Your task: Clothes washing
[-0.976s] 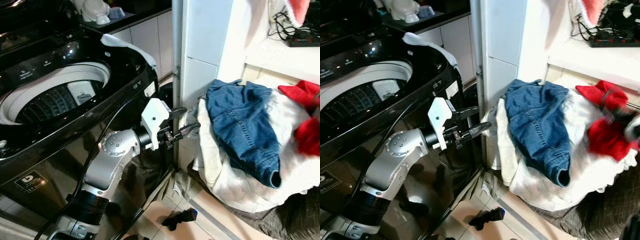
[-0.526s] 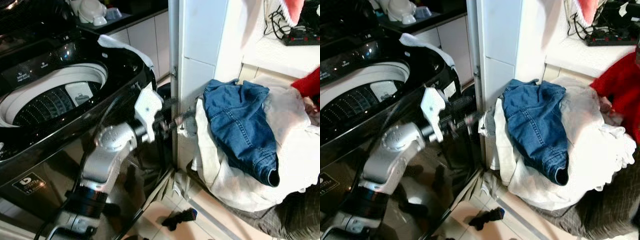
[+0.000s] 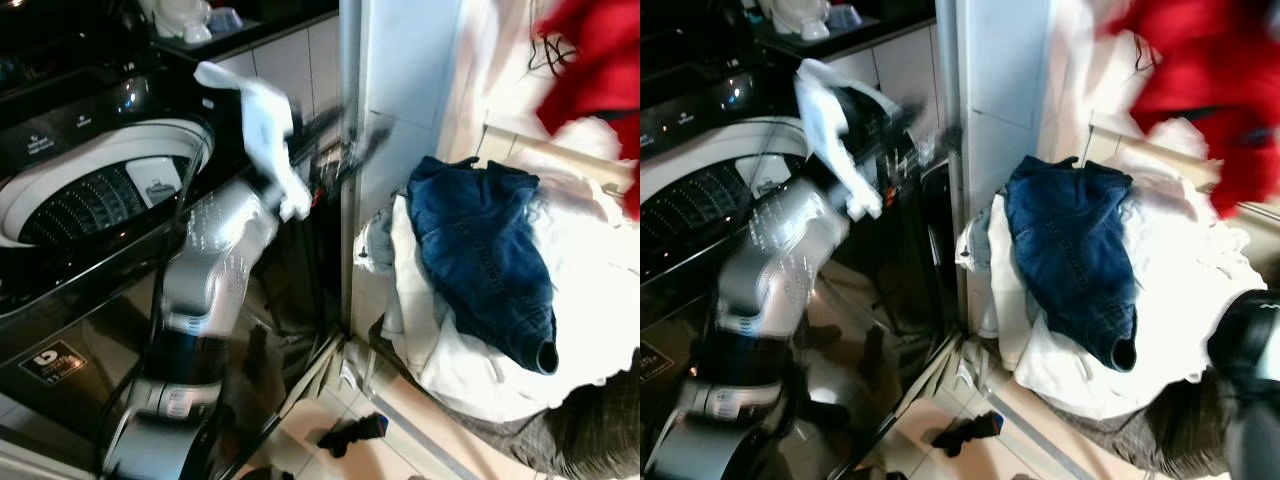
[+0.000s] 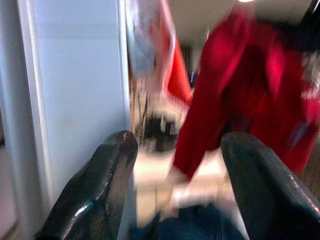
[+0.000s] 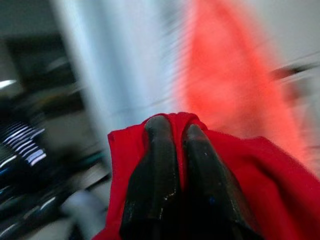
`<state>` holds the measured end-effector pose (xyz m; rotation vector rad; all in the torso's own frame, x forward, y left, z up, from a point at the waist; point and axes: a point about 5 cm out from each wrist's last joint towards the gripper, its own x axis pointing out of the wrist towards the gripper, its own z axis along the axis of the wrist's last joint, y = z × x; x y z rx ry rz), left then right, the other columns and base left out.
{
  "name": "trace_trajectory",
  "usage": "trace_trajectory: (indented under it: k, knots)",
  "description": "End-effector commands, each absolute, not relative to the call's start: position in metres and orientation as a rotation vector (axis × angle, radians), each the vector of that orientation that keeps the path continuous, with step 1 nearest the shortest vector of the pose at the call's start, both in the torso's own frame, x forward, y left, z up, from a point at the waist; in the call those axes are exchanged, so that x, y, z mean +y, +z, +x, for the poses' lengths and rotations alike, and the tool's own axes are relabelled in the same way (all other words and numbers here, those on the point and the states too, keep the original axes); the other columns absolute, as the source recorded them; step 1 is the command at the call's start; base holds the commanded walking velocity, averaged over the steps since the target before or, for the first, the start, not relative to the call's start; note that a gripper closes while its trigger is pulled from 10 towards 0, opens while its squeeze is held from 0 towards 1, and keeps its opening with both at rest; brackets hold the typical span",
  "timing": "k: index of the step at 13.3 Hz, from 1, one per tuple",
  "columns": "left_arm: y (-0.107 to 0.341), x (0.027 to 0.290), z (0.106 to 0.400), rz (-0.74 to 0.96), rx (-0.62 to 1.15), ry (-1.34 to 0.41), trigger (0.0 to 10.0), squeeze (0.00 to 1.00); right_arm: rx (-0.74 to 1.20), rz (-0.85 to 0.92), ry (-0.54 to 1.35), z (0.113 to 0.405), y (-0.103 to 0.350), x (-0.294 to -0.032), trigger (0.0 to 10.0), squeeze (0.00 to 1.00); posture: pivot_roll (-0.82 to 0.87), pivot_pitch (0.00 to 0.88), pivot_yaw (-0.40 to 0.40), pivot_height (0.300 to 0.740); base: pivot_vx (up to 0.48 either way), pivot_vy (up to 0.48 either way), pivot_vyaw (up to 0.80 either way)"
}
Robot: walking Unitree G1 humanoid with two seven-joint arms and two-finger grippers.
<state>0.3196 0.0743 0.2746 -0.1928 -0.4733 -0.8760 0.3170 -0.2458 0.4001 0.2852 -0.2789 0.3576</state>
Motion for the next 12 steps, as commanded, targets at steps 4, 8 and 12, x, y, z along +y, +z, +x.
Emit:
trace_trajectory:
  k: [4, 8, 12]
  knots:
    - [0.309, 0.073, 0.319, -0.33, -0.566, -0.915, 10.0, 1.0, -0.136, 0.369, 0.531, 0.331, 0.363, -0.19, 0.0, 0.0, -0.08, 0.0, 0.058, 0.74, 0.0, 0.0, 0.0]
    - [0.301, 0.054, 0.312, -0.33, -0.491, -1.034, 10.0, 0.0, -0.043, 0.413, 0.695, 0.324, 0.343, -0.149, 0.0, 0.0, -0.08, 0.0, 0.052, 0.74, 0.0, 0.0, 0.0]
    - [0.268, 0.043, 0.312, -0.132, -0.368, -1.053, 10.0, 0.0, -0.033, 0.456, 0.809, 0.31, 0.345, -0.129, 0.0, 0.0, -0.09, 0.0, 0.058, 0.74, 0.0, 0.0, 0.0]
